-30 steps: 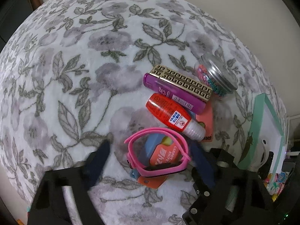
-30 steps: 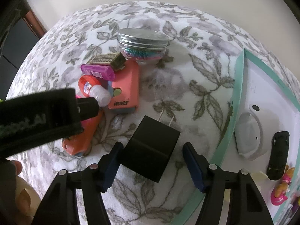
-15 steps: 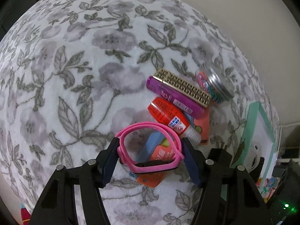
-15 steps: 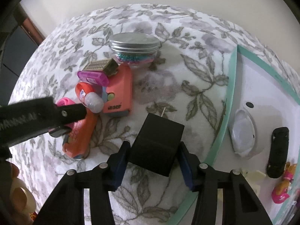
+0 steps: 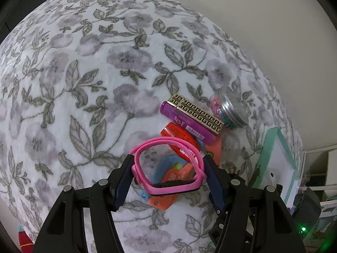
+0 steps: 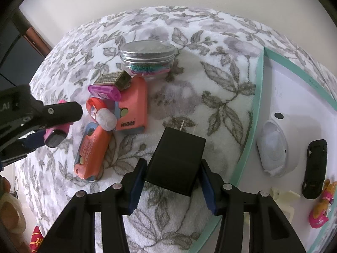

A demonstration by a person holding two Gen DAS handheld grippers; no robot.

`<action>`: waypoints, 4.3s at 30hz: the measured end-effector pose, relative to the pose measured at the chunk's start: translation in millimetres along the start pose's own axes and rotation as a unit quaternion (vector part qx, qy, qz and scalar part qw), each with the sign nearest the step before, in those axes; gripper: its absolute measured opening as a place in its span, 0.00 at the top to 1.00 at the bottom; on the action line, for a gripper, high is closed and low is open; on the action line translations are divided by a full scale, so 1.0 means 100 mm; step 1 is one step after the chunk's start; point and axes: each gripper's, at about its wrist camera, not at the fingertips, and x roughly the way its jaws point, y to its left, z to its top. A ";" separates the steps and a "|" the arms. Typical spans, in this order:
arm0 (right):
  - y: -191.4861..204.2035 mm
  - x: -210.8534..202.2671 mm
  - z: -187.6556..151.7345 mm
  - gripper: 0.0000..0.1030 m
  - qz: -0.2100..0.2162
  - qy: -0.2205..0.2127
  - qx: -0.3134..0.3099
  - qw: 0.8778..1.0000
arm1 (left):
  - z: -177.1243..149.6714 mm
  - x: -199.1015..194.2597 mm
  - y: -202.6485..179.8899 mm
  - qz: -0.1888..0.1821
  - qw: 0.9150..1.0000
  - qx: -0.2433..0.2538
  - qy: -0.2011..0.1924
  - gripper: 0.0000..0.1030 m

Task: Organize rigid objects
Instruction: 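Carry the pink watch band and black charger over the tray with both grippers, then open the right gripper to drop the charger while the left releases the pink band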

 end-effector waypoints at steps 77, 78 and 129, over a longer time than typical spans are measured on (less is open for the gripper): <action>-2.14 -0.99 -0.45 0.54 -0.084 -0.138 0.246 0.956 | -1.05 0.58 -1.87 -0.035 0.966 0.255 0.023 0.35; -2.14 -0.98 -0.45 0.54 -0.084 -0.136 0.245 0.956 | -1.06 0.58 -1.87 -0.036 0.966 0.255 0.023 0.35; -2.01 -1.06 -0.38 0.36 -0.113 -0.128 0.219 0.961 | -1.19 0.42 -2.06 -0.084 0.954 0.279 0.064 0.30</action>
